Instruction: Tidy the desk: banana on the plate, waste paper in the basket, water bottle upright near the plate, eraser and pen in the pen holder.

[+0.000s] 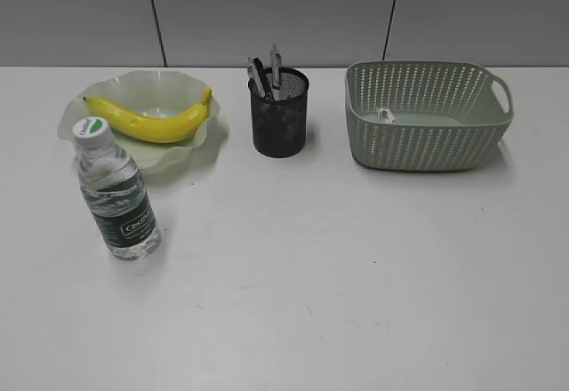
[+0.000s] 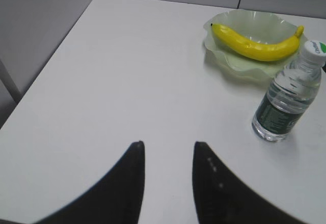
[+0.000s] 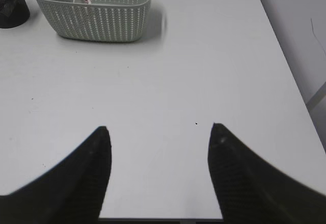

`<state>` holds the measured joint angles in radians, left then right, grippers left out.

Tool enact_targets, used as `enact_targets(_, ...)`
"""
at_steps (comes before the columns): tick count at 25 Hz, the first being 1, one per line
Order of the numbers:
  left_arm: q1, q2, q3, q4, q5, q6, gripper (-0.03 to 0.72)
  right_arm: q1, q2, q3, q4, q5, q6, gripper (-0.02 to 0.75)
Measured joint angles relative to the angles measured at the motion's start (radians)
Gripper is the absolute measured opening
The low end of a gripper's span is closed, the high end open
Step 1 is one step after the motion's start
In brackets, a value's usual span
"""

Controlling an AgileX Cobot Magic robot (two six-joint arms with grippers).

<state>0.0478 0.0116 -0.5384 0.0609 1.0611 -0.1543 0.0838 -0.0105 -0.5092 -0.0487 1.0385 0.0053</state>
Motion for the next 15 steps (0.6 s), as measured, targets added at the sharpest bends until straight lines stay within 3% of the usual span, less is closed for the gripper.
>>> enact_targets(12,0.0,0.0,0.0,-0.002,0.0,0.004,0.241,0.0,0.0,0.0,0.0,0.0,0.0,0.48)
enact_targets(15,0.0,0.0,0.0,-0.033,0.0,0.056,0.241,0.0,0.0,0.0,0.0,0.0,0.0,0.48)
